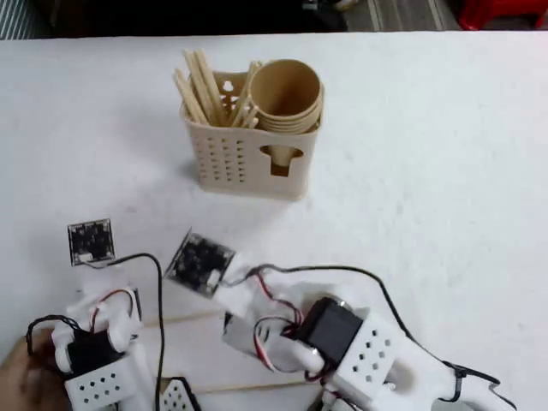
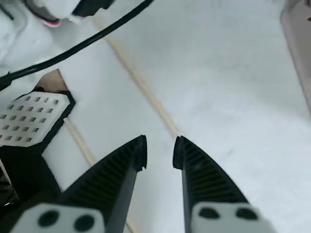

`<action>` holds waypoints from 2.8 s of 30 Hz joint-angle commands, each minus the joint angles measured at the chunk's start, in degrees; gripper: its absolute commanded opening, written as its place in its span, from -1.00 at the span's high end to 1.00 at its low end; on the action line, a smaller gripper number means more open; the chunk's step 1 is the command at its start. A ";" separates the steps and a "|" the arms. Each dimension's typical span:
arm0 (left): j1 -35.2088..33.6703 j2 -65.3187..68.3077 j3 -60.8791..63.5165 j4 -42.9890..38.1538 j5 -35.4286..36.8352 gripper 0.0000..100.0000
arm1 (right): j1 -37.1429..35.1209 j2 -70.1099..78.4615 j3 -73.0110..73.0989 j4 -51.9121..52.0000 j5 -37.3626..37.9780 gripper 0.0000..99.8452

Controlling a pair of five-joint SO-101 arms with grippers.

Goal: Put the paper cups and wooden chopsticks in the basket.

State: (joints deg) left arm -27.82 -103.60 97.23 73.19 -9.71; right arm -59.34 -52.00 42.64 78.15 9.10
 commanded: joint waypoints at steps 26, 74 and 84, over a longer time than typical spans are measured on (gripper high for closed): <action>-0.48 -0.48 -0.26 0.26 0.53 0.95 | 8.75 55.87 -11.43 -14.55 15.21 0.60; -0.48 -0.48 -0.26 0.26 0.53 0.95 | 13.76 53.67 -11.87 -29.41 9.85 0.61; -0.48 -0.48 -0.26 0.26 0.53 0.95 | 13.76 68.44 -23.47 -24.57 9.85 0.80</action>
State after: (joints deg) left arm -27.82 -103.60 97.23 73.19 -9.71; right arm -44.92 13.32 23.74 51.34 19.21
